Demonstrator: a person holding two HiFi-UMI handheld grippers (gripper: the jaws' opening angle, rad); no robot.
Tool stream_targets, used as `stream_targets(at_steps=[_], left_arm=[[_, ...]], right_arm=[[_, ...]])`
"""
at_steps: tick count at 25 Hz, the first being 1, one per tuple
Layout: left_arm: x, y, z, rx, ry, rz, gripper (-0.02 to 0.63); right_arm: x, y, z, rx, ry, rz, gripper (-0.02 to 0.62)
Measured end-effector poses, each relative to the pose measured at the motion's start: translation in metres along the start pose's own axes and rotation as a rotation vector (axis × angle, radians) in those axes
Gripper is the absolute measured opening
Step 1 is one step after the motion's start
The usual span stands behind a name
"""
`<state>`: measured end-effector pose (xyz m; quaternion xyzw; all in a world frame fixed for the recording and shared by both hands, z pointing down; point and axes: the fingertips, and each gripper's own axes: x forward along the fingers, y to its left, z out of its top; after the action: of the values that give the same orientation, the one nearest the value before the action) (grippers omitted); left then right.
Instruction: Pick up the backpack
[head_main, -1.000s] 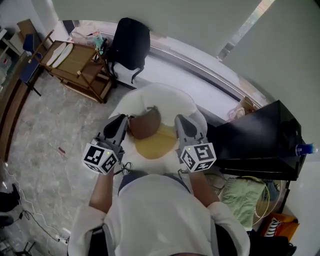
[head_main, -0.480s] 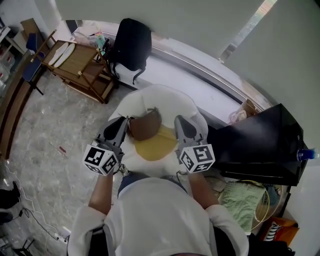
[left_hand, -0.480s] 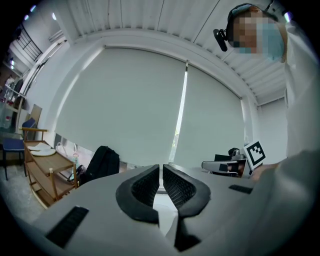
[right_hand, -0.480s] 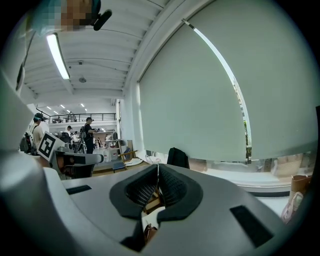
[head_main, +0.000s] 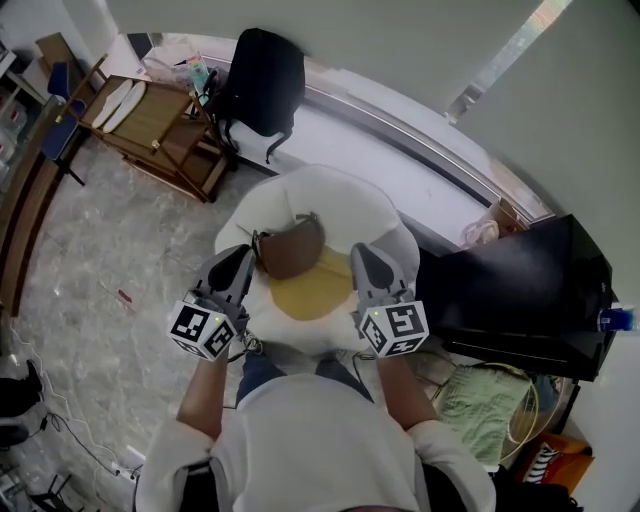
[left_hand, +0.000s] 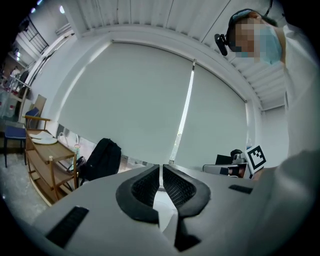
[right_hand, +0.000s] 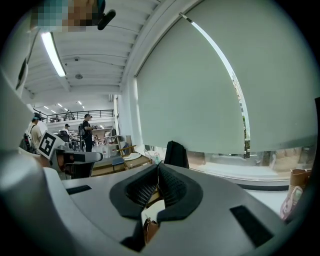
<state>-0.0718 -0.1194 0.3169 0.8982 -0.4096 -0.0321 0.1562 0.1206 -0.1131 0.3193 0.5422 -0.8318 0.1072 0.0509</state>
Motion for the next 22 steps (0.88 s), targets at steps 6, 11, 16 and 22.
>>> stream_targets(at_steps=[6,11,16,22], left_arm=[[0.016,0.003,-0.022,0.056,0.016,-0.018,0.043],[0.026,0.011,-0.046,0.033,0.051,-0.025,0.043],[0.035,0.027,-0.073,0.042,0.107,0.011,0.043],[0.041,0.049,-0.098,0.034,0.123,0.040,0.043]], right_arm=[[0.017,-0.009,-0.023,0.031,0.026,0.015,0.031],[0.040,-0.018,-0.040,0.028,0.045,0.008,0.031],[0.064,-0.030,-0.057,0.016,0.058,0.003,0.031],[0.079,-0.037,-0.085,0.027,0.084,-0.001,0.031]])
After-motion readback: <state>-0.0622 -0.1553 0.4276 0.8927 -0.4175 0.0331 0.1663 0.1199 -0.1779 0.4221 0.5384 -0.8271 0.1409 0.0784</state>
